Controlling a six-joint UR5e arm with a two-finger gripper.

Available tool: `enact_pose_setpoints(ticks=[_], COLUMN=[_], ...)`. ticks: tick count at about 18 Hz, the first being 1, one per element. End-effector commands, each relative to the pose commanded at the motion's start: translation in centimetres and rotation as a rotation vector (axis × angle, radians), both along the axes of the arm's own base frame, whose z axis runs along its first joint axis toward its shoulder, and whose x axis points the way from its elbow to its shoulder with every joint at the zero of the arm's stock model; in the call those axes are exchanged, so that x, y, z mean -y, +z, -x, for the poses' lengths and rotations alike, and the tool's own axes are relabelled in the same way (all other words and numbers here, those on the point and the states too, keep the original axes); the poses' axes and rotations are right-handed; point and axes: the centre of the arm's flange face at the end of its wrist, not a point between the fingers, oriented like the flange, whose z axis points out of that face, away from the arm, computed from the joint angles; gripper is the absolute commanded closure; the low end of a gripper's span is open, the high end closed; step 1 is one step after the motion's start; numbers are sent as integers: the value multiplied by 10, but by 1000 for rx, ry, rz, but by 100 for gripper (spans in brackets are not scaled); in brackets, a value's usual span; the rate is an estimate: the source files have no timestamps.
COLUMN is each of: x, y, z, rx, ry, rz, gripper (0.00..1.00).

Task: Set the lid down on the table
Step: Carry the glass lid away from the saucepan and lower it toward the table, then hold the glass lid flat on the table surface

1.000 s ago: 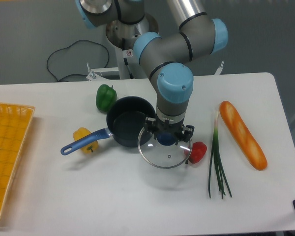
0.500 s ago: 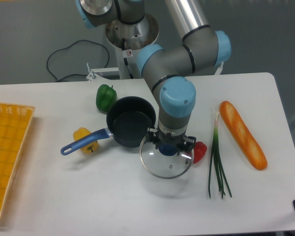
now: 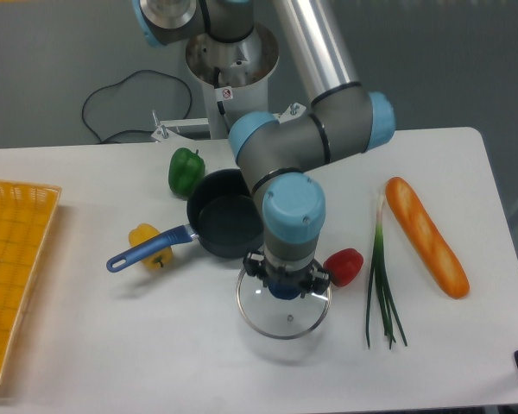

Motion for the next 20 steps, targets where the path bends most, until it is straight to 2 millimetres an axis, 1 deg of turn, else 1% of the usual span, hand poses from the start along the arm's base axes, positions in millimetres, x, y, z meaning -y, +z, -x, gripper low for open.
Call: enact_pose_setpoints(ticks=[2, 4, 7, 10, 14, 20], x=[-6, -17, -27, -31, -36, -40], y=[-8, -15, -23, -29, -41, -54], z=[-3, -10, -21, -26, -34, -37], rx=[1, -12, -12, -5, 8, 9], ry=[11, 15, 8, 14, 11, 12], rz=[7, -4, -4, -2, 13, 12], gripper=[54, 54, 54, 54, 54, 54])
